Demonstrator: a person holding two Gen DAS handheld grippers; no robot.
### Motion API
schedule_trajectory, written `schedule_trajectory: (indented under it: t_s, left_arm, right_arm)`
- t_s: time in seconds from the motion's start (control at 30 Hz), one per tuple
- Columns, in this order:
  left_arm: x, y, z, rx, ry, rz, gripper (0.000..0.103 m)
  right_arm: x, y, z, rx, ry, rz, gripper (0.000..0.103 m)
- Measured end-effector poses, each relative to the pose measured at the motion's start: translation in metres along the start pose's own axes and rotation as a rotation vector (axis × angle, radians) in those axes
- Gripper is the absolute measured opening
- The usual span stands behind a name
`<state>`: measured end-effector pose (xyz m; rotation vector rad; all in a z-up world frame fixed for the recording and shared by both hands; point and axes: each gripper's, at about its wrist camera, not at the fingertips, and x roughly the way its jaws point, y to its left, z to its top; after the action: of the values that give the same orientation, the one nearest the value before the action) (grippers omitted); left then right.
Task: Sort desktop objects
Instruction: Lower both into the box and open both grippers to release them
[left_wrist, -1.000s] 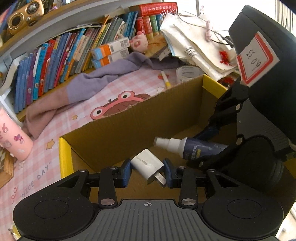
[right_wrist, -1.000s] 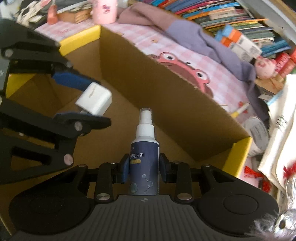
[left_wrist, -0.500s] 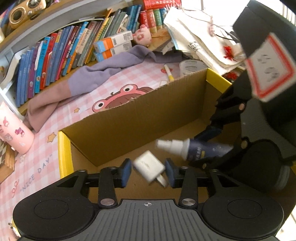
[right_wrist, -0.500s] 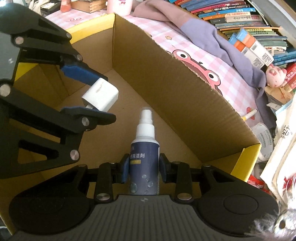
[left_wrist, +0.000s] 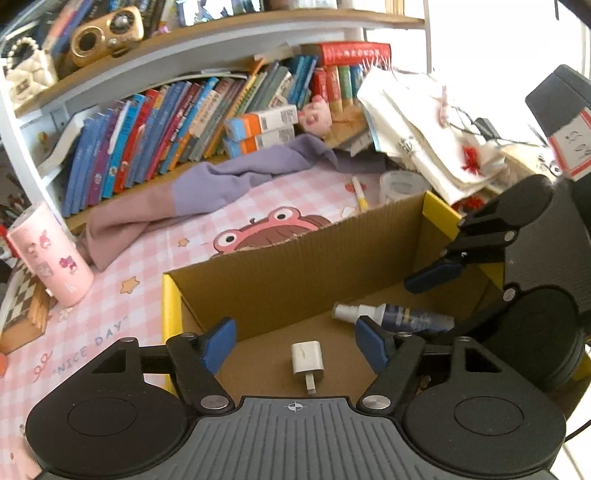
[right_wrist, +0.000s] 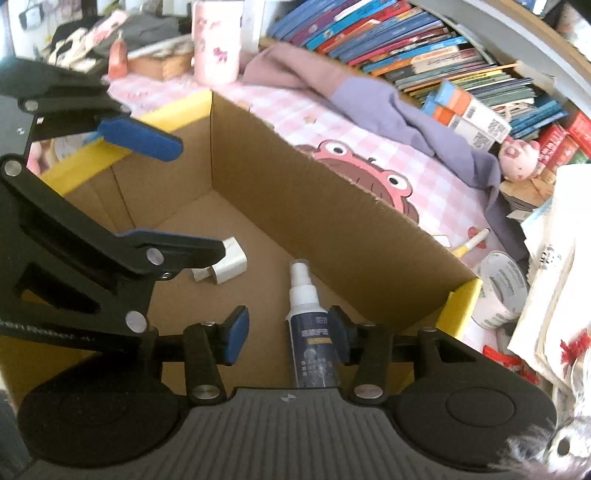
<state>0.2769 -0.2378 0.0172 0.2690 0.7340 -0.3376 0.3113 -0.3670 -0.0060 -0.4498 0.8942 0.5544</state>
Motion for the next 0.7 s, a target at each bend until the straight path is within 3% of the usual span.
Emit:
schedule_trajectory:
  t_s: [0.17,0.7]
  left_arm:
    - [-0.025,0.003,0.002,-0.018,-0.074,0.012,0.082]
    - [-0.097,0.01,-0.018,-0.06,-0.254,0.027,0.089]
  right_arm:
    - [-0.02,-0.002,-0.001,0.046,-0.078,-0.013,0.051]
    - [-0.101,0.013,-0.026,0.286,-0.27,-0.096,0.057]
